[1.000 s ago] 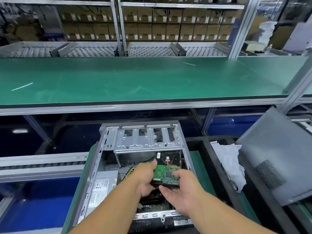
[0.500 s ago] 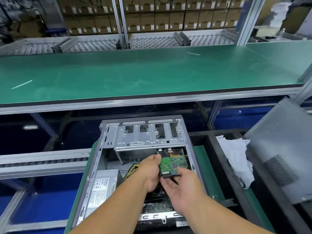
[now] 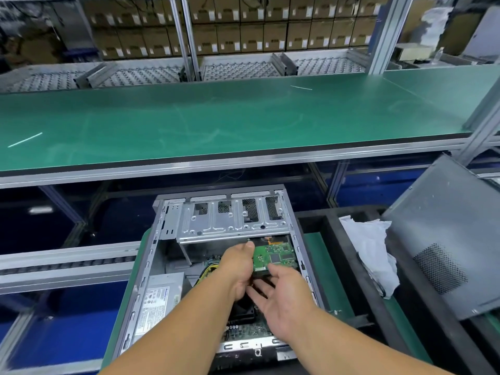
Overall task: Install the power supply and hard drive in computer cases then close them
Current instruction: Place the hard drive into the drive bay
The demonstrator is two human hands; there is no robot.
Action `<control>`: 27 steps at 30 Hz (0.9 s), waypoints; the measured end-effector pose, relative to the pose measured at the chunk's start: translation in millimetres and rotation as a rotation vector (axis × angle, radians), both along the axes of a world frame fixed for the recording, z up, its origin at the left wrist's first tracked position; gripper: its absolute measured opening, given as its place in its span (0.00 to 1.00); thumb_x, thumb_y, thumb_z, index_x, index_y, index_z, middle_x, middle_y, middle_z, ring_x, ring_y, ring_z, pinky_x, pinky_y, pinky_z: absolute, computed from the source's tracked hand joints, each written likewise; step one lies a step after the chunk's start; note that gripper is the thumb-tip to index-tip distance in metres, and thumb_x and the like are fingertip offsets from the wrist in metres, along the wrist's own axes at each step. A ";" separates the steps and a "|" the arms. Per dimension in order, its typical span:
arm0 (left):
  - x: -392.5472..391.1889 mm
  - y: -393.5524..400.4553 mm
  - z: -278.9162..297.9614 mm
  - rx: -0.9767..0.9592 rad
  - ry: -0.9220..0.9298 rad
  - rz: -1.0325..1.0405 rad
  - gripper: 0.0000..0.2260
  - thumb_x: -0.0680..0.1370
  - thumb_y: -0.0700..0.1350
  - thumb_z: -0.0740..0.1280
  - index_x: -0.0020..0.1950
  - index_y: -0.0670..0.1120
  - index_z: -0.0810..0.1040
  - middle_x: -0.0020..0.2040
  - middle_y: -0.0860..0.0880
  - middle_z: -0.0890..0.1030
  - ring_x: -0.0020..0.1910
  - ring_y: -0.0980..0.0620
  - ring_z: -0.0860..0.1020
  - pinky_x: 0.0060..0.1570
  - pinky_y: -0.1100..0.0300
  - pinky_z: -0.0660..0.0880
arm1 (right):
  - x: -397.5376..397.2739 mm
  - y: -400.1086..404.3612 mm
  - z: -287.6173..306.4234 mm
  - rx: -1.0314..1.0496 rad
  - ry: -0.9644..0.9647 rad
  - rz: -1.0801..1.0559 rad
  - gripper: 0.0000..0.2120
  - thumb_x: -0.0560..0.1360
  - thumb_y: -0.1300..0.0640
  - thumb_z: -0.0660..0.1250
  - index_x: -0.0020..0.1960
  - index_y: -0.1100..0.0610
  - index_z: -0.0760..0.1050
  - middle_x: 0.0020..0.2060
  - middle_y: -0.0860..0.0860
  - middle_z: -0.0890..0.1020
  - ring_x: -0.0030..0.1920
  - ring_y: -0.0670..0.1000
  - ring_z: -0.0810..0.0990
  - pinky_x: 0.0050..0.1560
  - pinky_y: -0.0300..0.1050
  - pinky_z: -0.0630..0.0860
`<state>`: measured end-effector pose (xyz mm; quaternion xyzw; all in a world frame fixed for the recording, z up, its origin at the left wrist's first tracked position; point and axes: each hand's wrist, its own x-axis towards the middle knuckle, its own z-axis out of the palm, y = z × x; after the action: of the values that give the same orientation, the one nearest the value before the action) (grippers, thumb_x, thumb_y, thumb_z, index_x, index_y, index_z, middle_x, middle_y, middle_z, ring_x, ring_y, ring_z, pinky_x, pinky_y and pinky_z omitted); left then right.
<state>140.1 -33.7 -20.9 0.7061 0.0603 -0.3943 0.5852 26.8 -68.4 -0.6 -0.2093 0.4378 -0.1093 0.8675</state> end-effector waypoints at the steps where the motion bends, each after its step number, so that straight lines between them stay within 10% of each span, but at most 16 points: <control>1: 4.0 -1.4 0.5 -0.013 0.034 0.047 0.15 0.85 0.54 0.62 0.66 0.47 0.77 0.58 0.41 0.83 0.60 0.38 0.80 0.65 0.41 0.75 | 1.1 0.3 -0.9 -0.031 -0.001 0.025 0.05 0.82 0.63 0.63 0.58 0.60 0.74 0.55 0.58 0.77 0.64 0.59 0.77 0.64 0.65 0.78; 6: 1.3 3.1 2.4 -0.309 0.233 0.164 0.07 0.80 0.39 0.65 0.56 0.38 0.74 0.44 0.37 0.84 0.43 0.40 0.82 0.56 0.48 0.76 | 15.0 -20.9 12.2 -0.112 0.003 0.158 0.13 0.79 0.63 0.63 0.61 0.60 0.77 0.61 0.59 0.81 0.62 0.56 0.79 0.60 0.63 0.79; 10: -9.1 9.6 6.3 -0.369 0.241 0.289 0.05 0.78 0.35 0.58 0.50 0.39 0.73 0.50 0.39 0.79 0.58 0.41 0.77 0.50 0.49 0.73 | 22.6 -50.2 18.2 -0.159 0.025 0.309 0.09 0.81 0.62 0.60 0.60 0.59 0.74 0.69 0.51 0.73 0.70 0.57 0.71 0.67 0.66 0.68; 14: -19.3 24.4 14.7 -0.456 0.288 0.333 0.25 0.80 0.31 0.54 0.77 0.40 0.64 0.66 0.34 0.75 0.66 0.38 0.77 0.68 0.45 0.71 | 23.3 -57.4 15.1 -0.170 0.001 0.405 0.15 0.81 0.60 0.60 0.68 0.57 0.72 0.68 0.50 0.74 0.69 0.55 0.71 0.69 0.64 0.69; 19: -18.6 25.4 24.8 -0.559 0.331 0.326 0.30 0.78 0.29 0.51 0.82 0.41 0.57 0.73 0.30 0.68 0.67 0.36 0.76 0.72 0.43 0.70 | 10.4 -37.9 26.1 -0.351 0.100 0.425 0.15 0.80 0.65 0.60 0.62 0.57 0.80 0.59 0.54 0.82 0.64 0.56 0.78 0.68 0.61 0.76; 23: -25.2 23.3 22.2 -0.538 0.307 0.325 0.29 0.79 0.30 0.52 0.82 0.42 0.59 0.68 0.34 0.72 0.63 0.37 0.77 0.68 0.45 0.73 | -33.6 -3.3 38.9 -0.823 0.129 0.288 0.17 0.80 0.65 0.62 0.50 0.46 0.84 0.39 0.45 0.86 0.39 0.47 0.83 0.37 0.40 0.82; 27: -34.4 42.0 16.6 -0.470 0.173 0.263 0.27 0.80 0.30 0.55 0.79 0.44 0.64 0.59 0.41 0.78 0.61 0.41 0.79 0.57 0.50 0.78 | -118.1 17.1 23.4 -1.451 0.041 0.394 0.11 0.76 0.58 0.64 0.45 0.43 0.81 0.35 0.48 0.83 0.32 0.45 0.78 0.32 0.41 0.75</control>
<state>105.7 8.3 -4.2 0.5007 0.1079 -0.3771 0.7716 -91.3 -51.3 22.9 -0.8049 0.2262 -0.2092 0.5071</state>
